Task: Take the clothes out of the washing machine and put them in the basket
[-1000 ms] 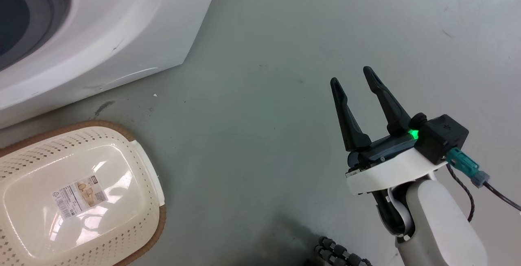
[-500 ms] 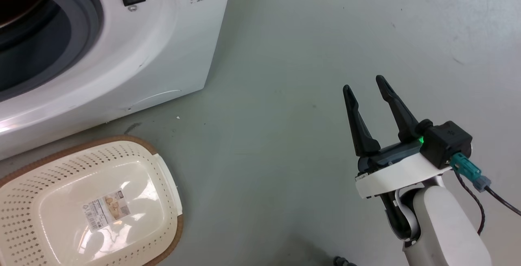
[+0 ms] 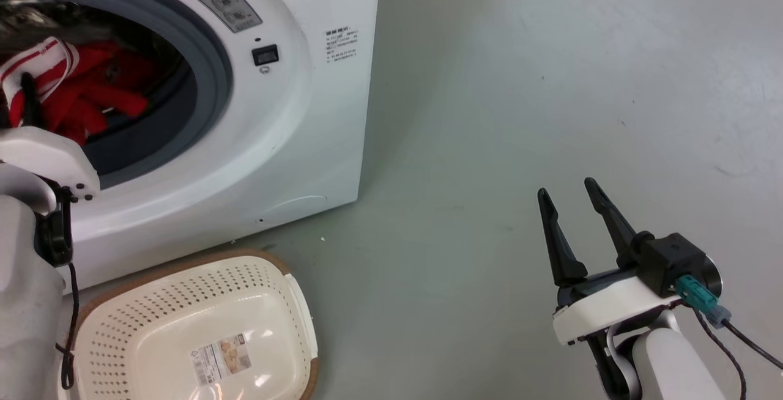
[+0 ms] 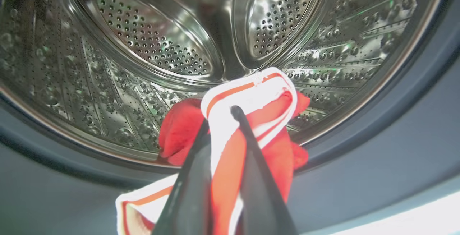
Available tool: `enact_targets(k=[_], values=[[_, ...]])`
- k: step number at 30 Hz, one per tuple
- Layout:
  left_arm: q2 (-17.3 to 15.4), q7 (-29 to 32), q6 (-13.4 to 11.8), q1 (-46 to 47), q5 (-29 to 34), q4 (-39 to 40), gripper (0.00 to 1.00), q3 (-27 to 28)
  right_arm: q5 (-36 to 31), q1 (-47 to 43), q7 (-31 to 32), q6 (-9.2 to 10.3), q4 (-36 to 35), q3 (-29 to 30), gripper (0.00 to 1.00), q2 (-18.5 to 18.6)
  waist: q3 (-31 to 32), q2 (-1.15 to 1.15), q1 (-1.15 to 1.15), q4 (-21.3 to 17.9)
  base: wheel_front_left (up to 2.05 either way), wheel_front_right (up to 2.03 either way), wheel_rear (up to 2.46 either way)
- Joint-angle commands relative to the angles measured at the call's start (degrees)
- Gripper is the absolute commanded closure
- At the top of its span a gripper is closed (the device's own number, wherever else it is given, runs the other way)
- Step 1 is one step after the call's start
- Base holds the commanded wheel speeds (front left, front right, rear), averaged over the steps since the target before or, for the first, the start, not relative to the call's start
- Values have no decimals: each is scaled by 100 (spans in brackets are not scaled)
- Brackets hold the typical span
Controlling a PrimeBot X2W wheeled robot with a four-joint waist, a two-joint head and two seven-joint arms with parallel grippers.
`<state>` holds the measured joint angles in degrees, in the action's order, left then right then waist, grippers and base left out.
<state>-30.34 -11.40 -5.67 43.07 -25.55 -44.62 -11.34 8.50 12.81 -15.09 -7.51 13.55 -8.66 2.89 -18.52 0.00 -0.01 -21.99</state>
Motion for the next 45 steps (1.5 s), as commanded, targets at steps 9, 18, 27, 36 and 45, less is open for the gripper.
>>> enact_targets(k=[9,18,27,36,45], values=[[190,-269,86,-753,-93,681,100,-66,-299,-471,296,4,-192,335,0,-3,1071,0,1,629,0,0,0],[243,-45,-126,-1719,-185,1943,100,-142,-445,-871,626,4,-518,424,0,-3,1560,0,1,958,0,0,0],[278,257,-638,-3128,-190,3571,100,-235,-497,-1216,846,4,-765,544,0,-4,1789,0,1,1153,0,0,0],[291,766,-1054,-4324,-133,4800,100,-532,-570,-1296,984,4,-972,567,0,-3,1745,0,1,1348,0,0,0],[724,715,-1141,-4961,-332,4594,100,-850,-584,-1127,988,4,-1110,511,0,-3,1430,0,1,1404,0,0,0]])
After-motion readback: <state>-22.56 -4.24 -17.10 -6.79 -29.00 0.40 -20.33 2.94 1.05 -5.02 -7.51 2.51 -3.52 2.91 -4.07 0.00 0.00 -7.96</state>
